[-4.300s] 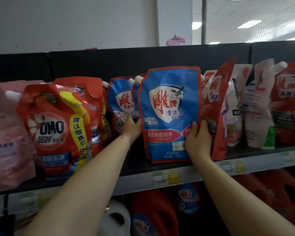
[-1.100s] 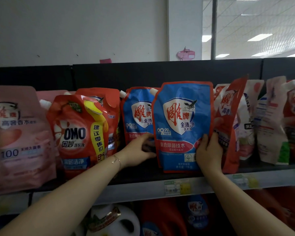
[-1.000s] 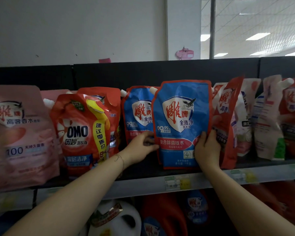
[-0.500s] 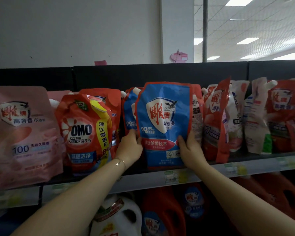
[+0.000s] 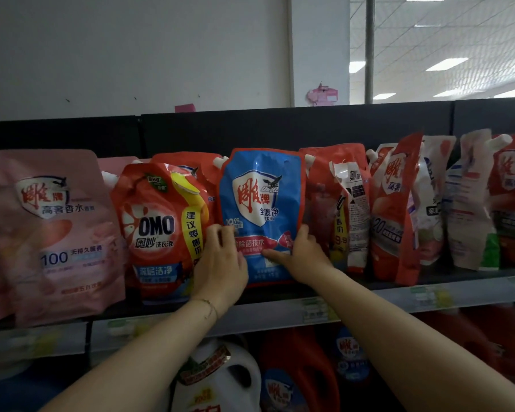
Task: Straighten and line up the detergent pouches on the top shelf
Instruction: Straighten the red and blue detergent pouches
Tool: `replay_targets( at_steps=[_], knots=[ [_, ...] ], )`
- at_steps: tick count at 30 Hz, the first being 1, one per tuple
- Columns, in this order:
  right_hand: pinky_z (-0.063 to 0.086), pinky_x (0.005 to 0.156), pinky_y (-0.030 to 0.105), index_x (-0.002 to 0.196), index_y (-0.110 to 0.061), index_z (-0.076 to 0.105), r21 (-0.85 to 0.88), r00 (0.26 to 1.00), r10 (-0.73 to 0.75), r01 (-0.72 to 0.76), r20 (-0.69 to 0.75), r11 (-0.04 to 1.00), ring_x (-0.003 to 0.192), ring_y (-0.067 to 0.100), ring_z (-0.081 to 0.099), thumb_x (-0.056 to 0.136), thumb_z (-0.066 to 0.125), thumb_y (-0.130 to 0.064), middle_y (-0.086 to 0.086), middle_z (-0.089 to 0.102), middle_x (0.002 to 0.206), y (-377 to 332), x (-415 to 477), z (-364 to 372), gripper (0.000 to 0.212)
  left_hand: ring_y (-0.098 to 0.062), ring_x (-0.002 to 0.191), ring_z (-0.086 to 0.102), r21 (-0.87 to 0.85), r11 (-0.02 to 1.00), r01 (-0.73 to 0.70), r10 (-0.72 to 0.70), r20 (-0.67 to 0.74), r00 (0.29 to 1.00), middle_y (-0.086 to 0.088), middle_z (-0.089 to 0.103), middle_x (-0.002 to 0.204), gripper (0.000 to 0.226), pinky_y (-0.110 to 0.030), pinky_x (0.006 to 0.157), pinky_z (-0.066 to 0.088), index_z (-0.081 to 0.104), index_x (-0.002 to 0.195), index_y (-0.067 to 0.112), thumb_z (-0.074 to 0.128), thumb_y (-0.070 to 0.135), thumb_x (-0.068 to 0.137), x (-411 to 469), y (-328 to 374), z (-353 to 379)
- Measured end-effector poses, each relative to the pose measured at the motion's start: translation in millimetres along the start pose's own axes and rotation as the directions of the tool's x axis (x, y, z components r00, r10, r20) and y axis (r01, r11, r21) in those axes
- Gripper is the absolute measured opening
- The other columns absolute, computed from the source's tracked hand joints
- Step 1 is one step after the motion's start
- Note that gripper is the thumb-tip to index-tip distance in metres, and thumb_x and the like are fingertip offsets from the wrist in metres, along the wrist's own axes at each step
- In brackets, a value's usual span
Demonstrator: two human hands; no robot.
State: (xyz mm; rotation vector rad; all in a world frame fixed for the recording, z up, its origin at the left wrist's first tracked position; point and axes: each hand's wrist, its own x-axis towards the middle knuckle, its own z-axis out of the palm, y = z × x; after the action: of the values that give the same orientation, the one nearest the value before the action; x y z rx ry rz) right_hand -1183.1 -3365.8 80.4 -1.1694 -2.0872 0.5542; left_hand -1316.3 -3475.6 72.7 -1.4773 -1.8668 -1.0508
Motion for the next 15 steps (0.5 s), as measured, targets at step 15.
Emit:
replay_targets(
  at_steps=[15],
  knots=[
    [0.035,0.105,0.043,0.151,-0.014,-0.002,0.240,0.998,0.067,-0.069,0.014,0.968,0.132,0.036,0.037,0.084,0.068,-0.045,0.021,0.023,0.150,-18,21,28,0.101,-0.022,0.124,0.042,0.075,0.987,-0.145,0.100,0.425,0.900,-0.004,0.048,0.128,0.044,-0.033,0.105,0.038,0.051,0.126,0.013,0.063,0.004,0.085,28,3,32]
  ],
)
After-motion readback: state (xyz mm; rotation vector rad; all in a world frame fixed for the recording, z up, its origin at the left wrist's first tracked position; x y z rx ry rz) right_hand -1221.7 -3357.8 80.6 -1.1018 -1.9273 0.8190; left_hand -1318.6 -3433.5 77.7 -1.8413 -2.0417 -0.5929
